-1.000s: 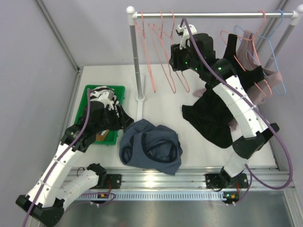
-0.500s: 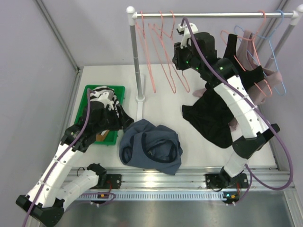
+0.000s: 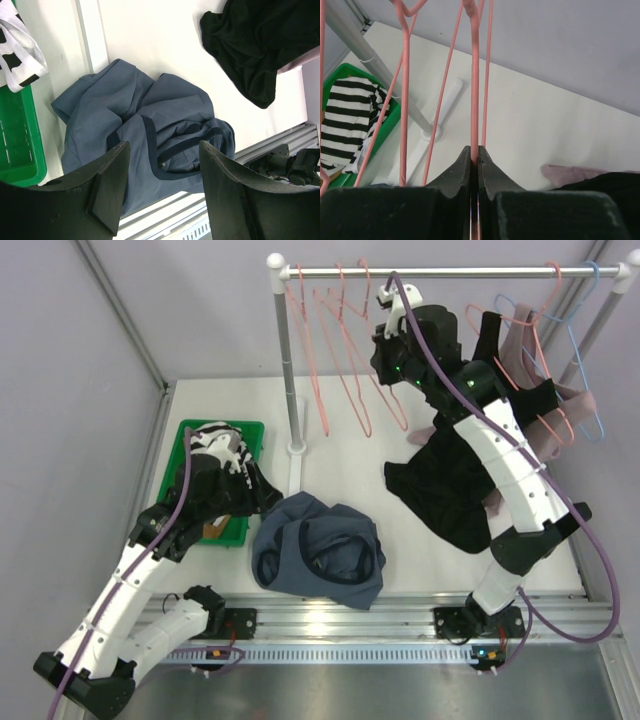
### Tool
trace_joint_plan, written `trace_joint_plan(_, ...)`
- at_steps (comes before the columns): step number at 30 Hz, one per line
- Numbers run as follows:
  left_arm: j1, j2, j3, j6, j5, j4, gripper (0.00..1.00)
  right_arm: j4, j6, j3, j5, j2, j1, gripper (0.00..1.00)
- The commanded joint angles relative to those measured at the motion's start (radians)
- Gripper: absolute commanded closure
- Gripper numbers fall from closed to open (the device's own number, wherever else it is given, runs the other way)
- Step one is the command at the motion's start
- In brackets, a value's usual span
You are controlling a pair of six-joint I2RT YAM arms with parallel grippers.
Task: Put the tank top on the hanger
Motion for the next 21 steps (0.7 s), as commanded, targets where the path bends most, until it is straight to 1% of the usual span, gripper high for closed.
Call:
trace_joint_plan(1, -0.004, -0.014, 0.0, 0.015, 0.007, 0.017, 0.38, 0.06, -0.011, 0.044, 0.037, -0.027, -0.005, 1.0)
trace_joint_plan(5, -0.004, -0.015, 0.0, 0.015, 0.006, 0.014, 0.38, 0.083, -0.012, 0.039, 0.058, -0.049, -0.004, 1.0)
trace_joint_plan(11, -0.004, -0.015, -0.007, 0.018, 0.006, 0.014, 0.38, 0.137, -0.008, -0.027, 0.067, -0.109, -0.004, 1.0)
trace_joint_plan(17, -0.002, -0.014, -0.008, 0.016, 0.009, 0.017, 0.37, 0.14, 0.0, -0.056, 0.06, -0.138, -0.002, 1.0)
trace_joint_plan(21, -0.004, -0.011, -0.013, 0.019, 0.018, 0.016, 0.36, 0.145, 0.009, -0.106, 0.061, -0.171, -0.004, 1.0)
